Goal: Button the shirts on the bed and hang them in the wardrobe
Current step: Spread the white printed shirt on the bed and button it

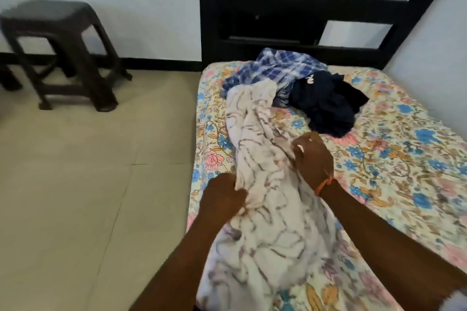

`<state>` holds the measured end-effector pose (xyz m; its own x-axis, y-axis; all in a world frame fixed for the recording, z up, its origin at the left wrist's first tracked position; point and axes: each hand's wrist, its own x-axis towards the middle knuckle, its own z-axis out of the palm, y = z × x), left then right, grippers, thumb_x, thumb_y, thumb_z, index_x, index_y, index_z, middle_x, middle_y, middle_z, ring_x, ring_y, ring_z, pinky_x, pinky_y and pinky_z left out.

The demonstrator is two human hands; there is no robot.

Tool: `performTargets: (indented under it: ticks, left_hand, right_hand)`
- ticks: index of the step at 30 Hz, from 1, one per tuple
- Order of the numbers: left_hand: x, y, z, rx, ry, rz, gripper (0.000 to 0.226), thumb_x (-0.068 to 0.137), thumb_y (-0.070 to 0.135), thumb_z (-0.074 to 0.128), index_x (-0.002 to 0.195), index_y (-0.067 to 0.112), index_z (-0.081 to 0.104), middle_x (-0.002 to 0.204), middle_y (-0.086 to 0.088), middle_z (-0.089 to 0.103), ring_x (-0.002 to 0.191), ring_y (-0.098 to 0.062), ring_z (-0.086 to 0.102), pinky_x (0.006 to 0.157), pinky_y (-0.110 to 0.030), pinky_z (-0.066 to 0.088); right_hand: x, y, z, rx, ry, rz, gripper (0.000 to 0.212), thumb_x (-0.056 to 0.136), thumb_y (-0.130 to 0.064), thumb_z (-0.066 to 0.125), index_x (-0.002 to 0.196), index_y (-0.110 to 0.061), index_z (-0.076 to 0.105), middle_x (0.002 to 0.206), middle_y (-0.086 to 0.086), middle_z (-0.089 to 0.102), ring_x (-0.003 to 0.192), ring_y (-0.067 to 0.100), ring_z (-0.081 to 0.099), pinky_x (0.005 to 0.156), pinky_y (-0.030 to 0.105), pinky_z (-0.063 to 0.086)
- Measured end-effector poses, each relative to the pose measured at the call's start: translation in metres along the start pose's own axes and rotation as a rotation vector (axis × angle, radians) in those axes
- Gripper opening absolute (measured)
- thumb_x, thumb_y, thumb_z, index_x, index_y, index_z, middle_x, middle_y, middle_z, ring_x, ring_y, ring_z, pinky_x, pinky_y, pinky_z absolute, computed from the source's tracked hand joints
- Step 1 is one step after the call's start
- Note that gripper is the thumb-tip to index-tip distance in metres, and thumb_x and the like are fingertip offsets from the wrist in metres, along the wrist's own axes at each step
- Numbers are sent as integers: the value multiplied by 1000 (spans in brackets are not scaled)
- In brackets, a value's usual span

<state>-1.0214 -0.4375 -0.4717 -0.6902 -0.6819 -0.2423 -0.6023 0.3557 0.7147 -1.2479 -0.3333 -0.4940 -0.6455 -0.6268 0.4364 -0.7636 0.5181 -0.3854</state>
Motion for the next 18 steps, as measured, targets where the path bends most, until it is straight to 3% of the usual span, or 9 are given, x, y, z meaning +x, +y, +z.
performTargets:
  ticks: [3,5,7,9,10,12,13,15,18]
  left_hand:
    - [-36,36,18,72,-66,81,43,79,29,73,54,19,40,57,5,41,57,-9,44,56,-27,31]
    - [-63,60,53,126,-270,207,46,76,32,76,55,19,38,56,3,35,51,-6,34,51,-22,27]
    - [-87,81,95,98,-513,308,33,81,25,76,62,11,53,57,4,42,49,-3,39,53,-18,31]
    - [-104,97,123,-42,-777,338,14,88,14,70,91,1,72,71,4,61,65,2,54,69,-20,44]
    - [-109,103,130,-105,-909,334,20,91,11,66,107,0,71,83,0,66,77,-2,59,77,-23,47]
    - [-108,102,130,-223,-1026,306,26,94,9,62,118,2,67,87,-4,67,74,-3,61,74,-21,50]
    - [-104,99,125,-314,-951,274,24,93,10,63,116,4,69,82,-4,67,65,-1,59,65,-17,50]
    - [-87,84,107,-527,-500,169,19,85,9,68,103,4,73,77,1,68,60,0,59,60,-18,48]
    - [-36,33,65,-313,383,149,29,81,6,62,109,7,68,98,0,66,96,-12,64,83,-30,46]
  right_hand:
    - [-16,3,-26,39,-183,100,33,88,-44,68,97,-13,65,110,4,51,80,27,58,63,32,42]
    - [-36,13,-27,38,-373,137,47,89,-51,63,117,-13,58,123,10,50,100,32,58,76,35,46]
    - [-52,27,-27,239,-401,210,53,91,-43,65,130,-10,52,133,12,52,117,32,55,86,30,44]
    - [-59,39,-32,399,-350,232,43,92,-34,68,125,-9,60,123,10,63,114,28,58,82,24,39]
    - [-60,45,-36,400,-351,206,32,92,-31,68,116,-9,65,111,9,67,105,28,61,76,25,38]
    - [-53,56,-41,373,-421,134,17,91,-24,69,95,-8,70,86,9,67,84,30,62,64,29,35]
    - [-47,61,-45,349,-475,103,17,89,-24,71,91,-7,71,81,9,65,79,29,60,62,26,36]
    - [-30,63,-50,275,-534,12,30,81,-34,77,95,-8,69,87,10,62,81,26,57,67,27,39]
    - [-9,46,-55,269,-561,-149,53,77,-45,80,120,-20,62,109,-1,53,97,14,50,81,29,40]
